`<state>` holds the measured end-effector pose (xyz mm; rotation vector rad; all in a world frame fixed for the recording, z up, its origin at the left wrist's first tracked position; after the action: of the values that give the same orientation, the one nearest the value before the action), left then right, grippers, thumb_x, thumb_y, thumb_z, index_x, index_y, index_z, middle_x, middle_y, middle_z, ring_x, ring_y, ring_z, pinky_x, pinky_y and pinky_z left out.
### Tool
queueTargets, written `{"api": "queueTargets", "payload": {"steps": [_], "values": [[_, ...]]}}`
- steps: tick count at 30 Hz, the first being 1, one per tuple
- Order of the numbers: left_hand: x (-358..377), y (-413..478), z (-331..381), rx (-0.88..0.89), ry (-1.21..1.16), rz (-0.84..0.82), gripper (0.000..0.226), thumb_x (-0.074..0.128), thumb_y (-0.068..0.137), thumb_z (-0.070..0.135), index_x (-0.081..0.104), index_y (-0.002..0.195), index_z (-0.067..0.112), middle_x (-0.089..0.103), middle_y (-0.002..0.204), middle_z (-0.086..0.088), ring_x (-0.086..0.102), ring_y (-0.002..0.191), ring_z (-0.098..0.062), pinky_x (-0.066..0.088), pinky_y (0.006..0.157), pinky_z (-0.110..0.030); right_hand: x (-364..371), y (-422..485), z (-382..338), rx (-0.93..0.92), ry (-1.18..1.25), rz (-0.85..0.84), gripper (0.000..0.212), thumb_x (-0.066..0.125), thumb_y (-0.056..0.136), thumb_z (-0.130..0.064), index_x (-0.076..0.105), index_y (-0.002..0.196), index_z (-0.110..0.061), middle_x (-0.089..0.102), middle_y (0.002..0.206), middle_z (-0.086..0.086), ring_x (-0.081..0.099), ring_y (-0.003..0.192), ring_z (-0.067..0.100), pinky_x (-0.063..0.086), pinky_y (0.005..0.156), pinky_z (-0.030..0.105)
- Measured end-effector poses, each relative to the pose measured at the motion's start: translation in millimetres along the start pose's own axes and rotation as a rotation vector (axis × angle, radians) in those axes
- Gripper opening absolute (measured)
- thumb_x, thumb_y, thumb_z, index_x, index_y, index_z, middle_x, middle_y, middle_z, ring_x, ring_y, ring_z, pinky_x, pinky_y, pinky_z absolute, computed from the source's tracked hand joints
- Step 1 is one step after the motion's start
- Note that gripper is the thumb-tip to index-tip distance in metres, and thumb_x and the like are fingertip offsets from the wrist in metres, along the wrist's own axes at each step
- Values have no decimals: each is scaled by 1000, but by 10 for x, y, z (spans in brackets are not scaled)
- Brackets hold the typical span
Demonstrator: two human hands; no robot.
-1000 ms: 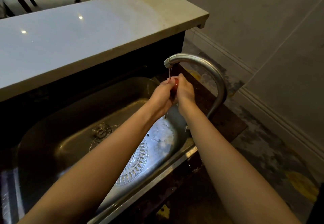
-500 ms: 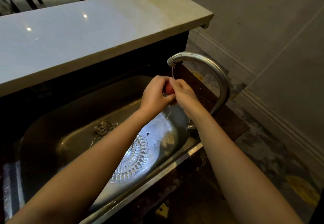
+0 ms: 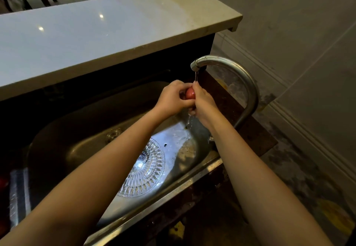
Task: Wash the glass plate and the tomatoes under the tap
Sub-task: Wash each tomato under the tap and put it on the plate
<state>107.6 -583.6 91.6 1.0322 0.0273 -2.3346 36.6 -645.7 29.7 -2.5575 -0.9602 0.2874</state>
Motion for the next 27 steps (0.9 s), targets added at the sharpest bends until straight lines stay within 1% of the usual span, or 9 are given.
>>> {"api": "queueTargets", "payload": {"steps": [3,7,12,15,18,20,22,24,27], "values": [[123,-61,-160,-63,-23,-132,49,71,77,27,57,123,15,60,114,-8,56,101,-18,42,79,-19,28,-78,86,11,-52,-99,41,31,99,-41,49,118,-10,56,71,7,49,53,13,38,48,23],[335,-251,-350,-316,-574,-231,39,63,85,16,52,123,11,58,108,-11,62,83,-12,52,61,-12,-131,-127,101,-55,-312,-59,42,29,100,-37,58,114,-11,56,62,8,50,52,15,41,51,25],[622,-406,-412,-583,-1077,-272,35,43,97,26,46,127,9,61,89,-14,65,59,-12,57,60,-20,-269,-217,112,-201,-514,-7,34,31,98,-33,59,95,-13,58,67,4,54,56,14,43,56,28],[694,-473,-511,-656,-1114,-250,33,44,95,36,51,111,9,63,81,-9,61,54,-10,50,54,-17,-240,-312,158,-316,-578,-23,21,39,96,-27,58,95,-19,61,84,2,57,63,14,45,63,30],[735,-517,-556,-611,-1070,-269,16,53,92,23,51,102,10,57,83,-9,58,59,-9,47,51,-15,-95,-352,318,-288,-551,-77,29,42,96,-27,54,119,-14,63,94,1,61,66,12,47,62,27],[729,-612,-710,-659,-996,-230,27,59,88,10,47,112,8,57,98,-14,61,73,-15,52,57,-19,8,-344,415,-272,-552,-109,40,48,94,-25,45,132,-12,62,115,9,64,91,21,53,79,35],[740,-755,-840,-701,-892,-240,30,60,86,12,47,113,8,57,99,-12,60,80,-17,56,61,-22,136,-323,514,-281,-641,-159,57,59,88,-24,36,139,-15,50,134,12,53,117,27,45,98,38],[758,-932,-969,-748,-794,-273,23,62,86,22,50,103,10,57,90,-8,59,75,-15,57,58,-20,301,-303,629,-297,-746,-217,63,65,82,-23,37,139,-16,48,136,12,48,122,27,41,96,33],[728,-1190,-1266,-829,-645,-249,28,63,85,32,52,99,11,58,84,-5,57,69,-13,54,57,-21,584,-266,844,-284,-737,-303,50,67,79,-19,50,125,-14,61,118,11,58,104,24,42,78,27]]}}
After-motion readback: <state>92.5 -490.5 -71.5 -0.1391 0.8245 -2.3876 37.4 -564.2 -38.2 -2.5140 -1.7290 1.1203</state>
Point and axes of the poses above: each hand's wrist, its own y-axis towards the middle knuckle, its own x-axis out of the palm, z = x × y, the point moved 10 cm from there along y, towards the middle knuckle
